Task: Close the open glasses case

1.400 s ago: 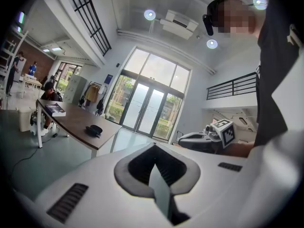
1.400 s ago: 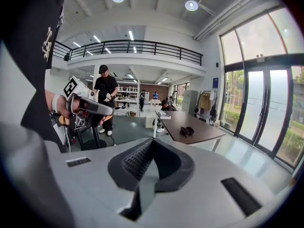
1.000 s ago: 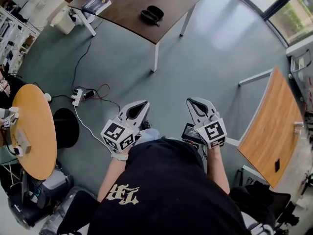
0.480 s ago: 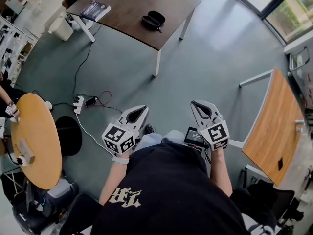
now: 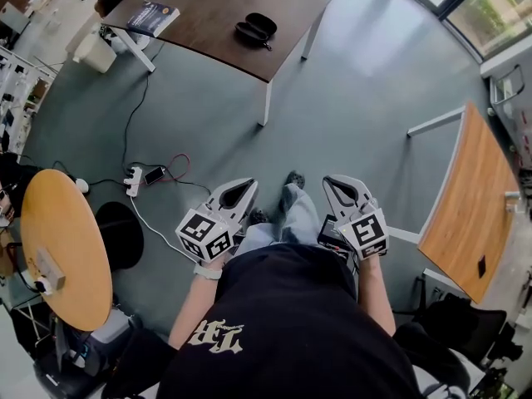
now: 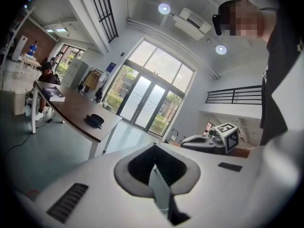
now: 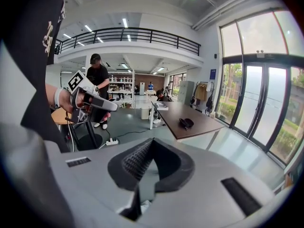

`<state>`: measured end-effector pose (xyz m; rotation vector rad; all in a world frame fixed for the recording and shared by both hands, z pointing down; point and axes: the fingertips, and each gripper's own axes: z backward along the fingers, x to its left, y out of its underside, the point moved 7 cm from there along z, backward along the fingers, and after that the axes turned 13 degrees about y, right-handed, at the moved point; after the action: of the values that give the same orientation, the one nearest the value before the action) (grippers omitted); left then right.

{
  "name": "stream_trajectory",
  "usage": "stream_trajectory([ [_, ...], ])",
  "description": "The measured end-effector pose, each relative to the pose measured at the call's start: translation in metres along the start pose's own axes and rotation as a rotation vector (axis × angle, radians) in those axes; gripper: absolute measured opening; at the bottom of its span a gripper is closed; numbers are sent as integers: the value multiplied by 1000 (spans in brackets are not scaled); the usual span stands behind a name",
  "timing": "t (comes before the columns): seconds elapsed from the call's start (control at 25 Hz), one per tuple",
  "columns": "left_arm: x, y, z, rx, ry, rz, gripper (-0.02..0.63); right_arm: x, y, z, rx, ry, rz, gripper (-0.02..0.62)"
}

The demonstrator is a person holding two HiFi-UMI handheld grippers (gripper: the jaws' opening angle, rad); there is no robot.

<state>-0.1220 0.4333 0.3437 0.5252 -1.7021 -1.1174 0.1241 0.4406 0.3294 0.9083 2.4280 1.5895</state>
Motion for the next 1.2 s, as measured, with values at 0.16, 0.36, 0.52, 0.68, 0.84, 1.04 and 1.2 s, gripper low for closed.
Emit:
stream_trajectory([
  [0.16, 11, -2, -8, 4, 44, 18, 6, -3, -1, -19, -8, -9, -21, -14],
  [0.36, 25, -19, -14, -13, 89, -5, 6, -13, -11, -50, -21, -24, -14, -12],
  [0.52, 43, -34, -23, -4, 122, 20, 6, -30, -26, -75, -36, -26, -13, -14],
  [0.68, 57, -51, -36, 6, 148, 38, 34, -46, -37, -100, -38, -40, -16, -14],
  [0.84, 81, -62, -56, 106, 123, 2, 32, -68, -46, -126, -39, -48, -7, -12],
  [1.04, 103, -76, -83, 175, 112, -12, 31, -96, -59, -156, -41, -75, 12, -14],
  [1.2, 115, -91, -101, 83, 127, 3, 6, -121, -65, -176, -51, -91, 13, -12],
])
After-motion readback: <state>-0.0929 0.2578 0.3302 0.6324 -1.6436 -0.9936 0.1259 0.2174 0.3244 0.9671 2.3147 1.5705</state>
